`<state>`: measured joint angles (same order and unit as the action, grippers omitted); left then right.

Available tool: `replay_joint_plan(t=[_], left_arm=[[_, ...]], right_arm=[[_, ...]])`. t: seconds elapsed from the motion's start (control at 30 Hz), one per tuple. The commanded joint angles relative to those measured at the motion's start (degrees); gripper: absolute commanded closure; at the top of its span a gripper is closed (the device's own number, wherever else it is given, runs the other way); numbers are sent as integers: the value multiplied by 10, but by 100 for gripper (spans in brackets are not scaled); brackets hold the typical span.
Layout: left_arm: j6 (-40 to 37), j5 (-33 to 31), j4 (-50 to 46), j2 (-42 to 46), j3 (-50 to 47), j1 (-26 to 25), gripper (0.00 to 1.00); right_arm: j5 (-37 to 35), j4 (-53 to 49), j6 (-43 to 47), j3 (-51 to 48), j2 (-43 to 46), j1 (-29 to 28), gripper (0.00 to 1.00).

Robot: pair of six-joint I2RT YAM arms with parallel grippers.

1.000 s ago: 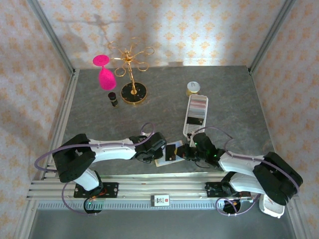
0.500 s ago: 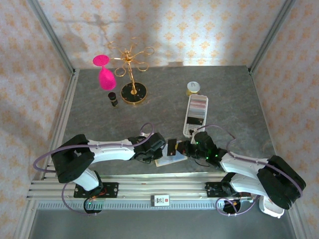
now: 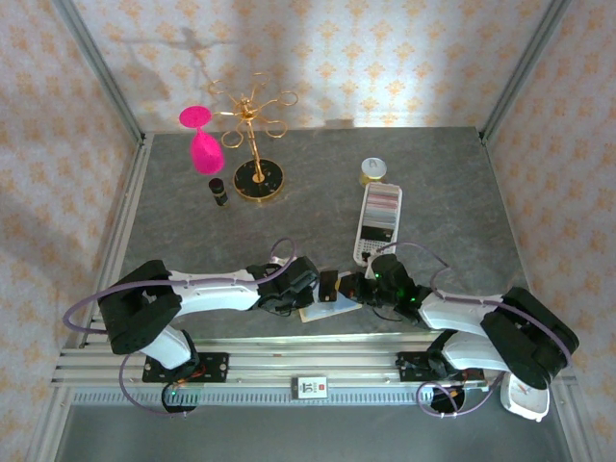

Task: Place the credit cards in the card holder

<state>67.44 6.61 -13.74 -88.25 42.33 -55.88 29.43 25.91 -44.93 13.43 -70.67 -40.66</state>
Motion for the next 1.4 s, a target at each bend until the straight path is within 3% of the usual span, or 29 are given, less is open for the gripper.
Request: replay_joint_plan(t=[0.0,0.4,0.87,1.37], left_arm=[[-4,5,-49,-7,-23,0,79],[-6,14,-31,-5,-30,0,78],[0,14,-11,7,-45,1,70],[25,9,24,43,-85,13,59]], right_arm=[[17,7,15,-13,2,4,100],[21,-125,39,17,-5,4,100],[85,-117,61,52,-63,4,100],[50,-249,122,97,-59,4,100]])
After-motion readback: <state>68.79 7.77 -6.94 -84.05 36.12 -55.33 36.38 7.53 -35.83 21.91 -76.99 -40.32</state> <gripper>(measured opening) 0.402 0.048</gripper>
